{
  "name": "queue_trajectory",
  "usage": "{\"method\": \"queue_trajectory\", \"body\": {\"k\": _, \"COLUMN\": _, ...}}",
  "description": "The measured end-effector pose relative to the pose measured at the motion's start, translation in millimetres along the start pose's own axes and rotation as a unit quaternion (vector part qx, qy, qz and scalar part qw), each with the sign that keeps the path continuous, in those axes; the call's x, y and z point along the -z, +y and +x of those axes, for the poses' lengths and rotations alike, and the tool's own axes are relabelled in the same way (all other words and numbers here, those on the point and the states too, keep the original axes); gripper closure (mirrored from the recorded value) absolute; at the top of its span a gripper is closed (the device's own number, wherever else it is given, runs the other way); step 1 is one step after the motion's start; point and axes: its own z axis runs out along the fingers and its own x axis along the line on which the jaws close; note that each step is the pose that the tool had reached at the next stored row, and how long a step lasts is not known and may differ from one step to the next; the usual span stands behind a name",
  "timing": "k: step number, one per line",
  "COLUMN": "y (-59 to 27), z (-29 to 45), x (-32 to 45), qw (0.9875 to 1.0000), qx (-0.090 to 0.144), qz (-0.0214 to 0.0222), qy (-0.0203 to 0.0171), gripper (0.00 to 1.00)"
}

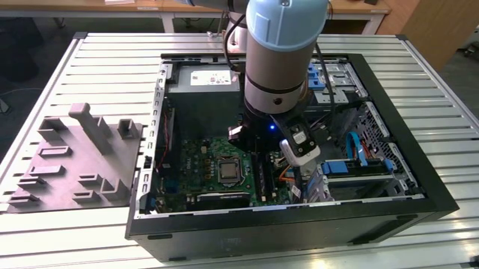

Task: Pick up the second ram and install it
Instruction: 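Insert the second ram into the second slot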

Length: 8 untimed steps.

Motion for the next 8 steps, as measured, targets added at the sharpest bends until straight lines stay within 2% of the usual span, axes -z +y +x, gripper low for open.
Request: {"method": "queue_trajectory", "body": {"k": 8, "y": 0.0, "z": -0.9, "x": -1.4, "qw": 1.0, "qx": 0.0, "qz": 0.0001, "qy": 0.0, "gripper": 0.89}}
